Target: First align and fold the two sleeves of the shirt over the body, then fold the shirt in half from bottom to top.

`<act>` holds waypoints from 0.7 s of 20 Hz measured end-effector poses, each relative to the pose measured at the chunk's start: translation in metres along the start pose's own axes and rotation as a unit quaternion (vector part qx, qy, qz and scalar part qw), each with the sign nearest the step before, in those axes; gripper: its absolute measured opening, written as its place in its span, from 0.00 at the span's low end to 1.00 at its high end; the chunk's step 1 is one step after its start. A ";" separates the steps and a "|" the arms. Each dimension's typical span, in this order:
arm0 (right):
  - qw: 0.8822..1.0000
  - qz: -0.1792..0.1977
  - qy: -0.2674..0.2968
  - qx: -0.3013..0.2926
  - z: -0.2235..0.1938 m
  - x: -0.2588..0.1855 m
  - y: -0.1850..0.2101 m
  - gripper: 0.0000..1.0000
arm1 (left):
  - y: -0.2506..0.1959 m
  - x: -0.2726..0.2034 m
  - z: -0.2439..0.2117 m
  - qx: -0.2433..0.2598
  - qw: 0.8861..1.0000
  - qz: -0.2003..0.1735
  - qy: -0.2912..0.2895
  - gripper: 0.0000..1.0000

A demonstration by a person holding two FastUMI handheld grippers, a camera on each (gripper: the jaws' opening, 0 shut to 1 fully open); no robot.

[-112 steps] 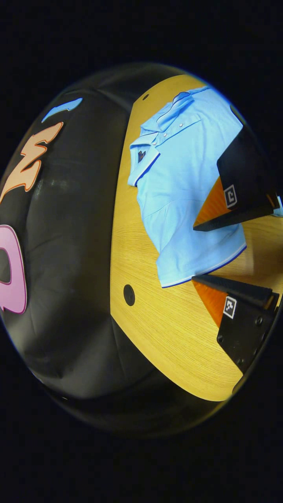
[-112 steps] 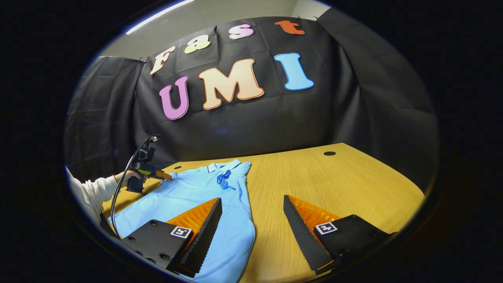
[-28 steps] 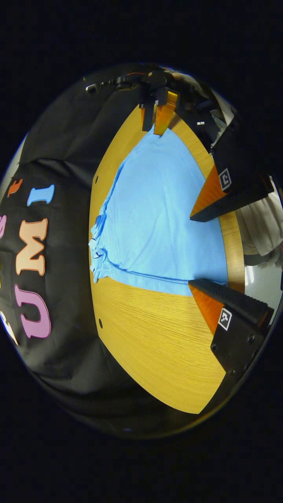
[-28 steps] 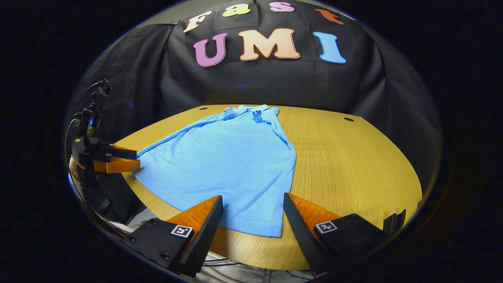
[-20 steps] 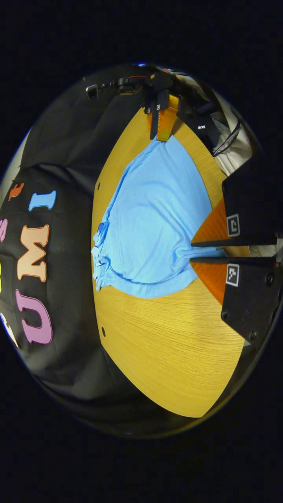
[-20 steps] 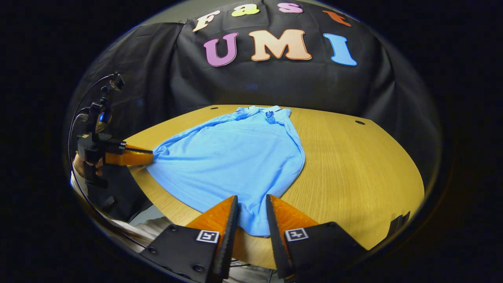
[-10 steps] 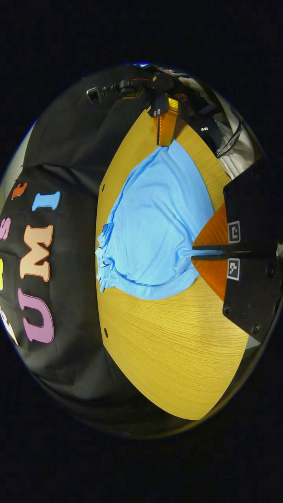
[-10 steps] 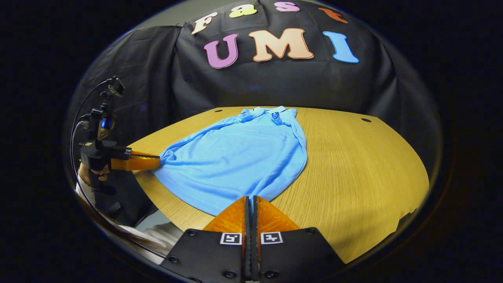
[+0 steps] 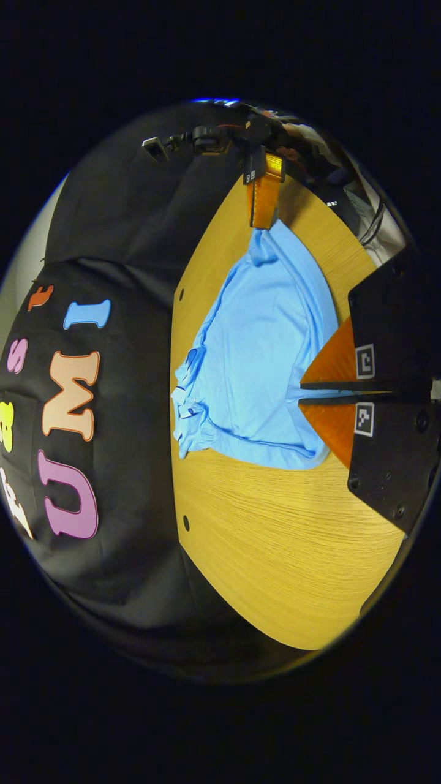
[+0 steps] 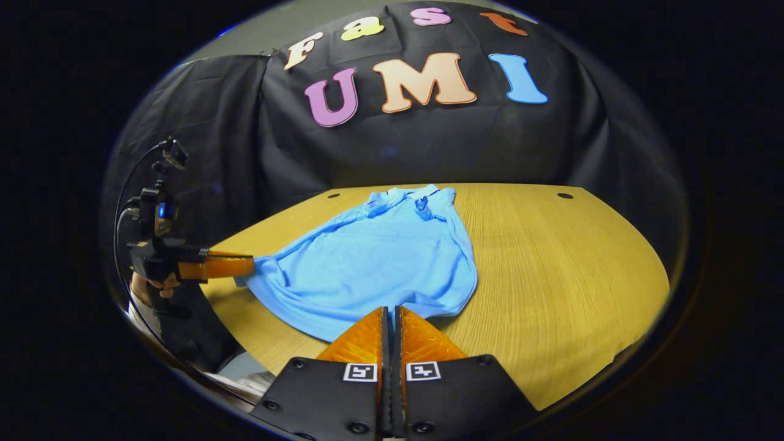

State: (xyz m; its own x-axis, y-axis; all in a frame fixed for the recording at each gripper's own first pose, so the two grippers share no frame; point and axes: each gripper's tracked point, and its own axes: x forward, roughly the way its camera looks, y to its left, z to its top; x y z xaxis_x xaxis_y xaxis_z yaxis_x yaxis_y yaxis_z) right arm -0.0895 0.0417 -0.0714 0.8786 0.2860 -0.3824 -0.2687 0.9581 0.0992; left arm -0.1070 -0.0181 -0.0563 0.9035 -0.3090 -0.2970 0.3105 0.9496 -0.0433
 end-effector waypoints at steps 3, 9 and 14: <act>1.000 -0.008 -0.007 0.006 0.022 0.013 -0.007 0.03 | 0.004 0.012 0.020 -0.009 1.000 -0.008 -0.011 0.00; 1.000 -0.023 -0.009 -0.003 0.062 0.045 -0.014 0.03 | 0.019 0.038 0.064 -0.011 0.999 -0.013 -0.035 0.00; 0.999 -0.037 -0.013 -0.010 0.100 0.081 -0.023 0.03 | 0.036 0.066 0.100 -0.010 0.999 -0.014 -0.037 0.00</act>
State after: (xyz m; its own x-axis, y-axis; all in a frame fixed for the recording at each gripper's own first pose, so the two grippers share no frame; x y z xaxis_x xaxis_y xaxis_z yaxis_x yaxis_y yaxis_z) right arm 0.0270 0.0444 -0.0127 0.9062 0.2158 -0.3637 -0.2113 0.9760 0.0527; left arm -0.0069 -0.0096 0.0175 0.9142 -0.3369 -0.2251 0.3298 0.9415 -0.0695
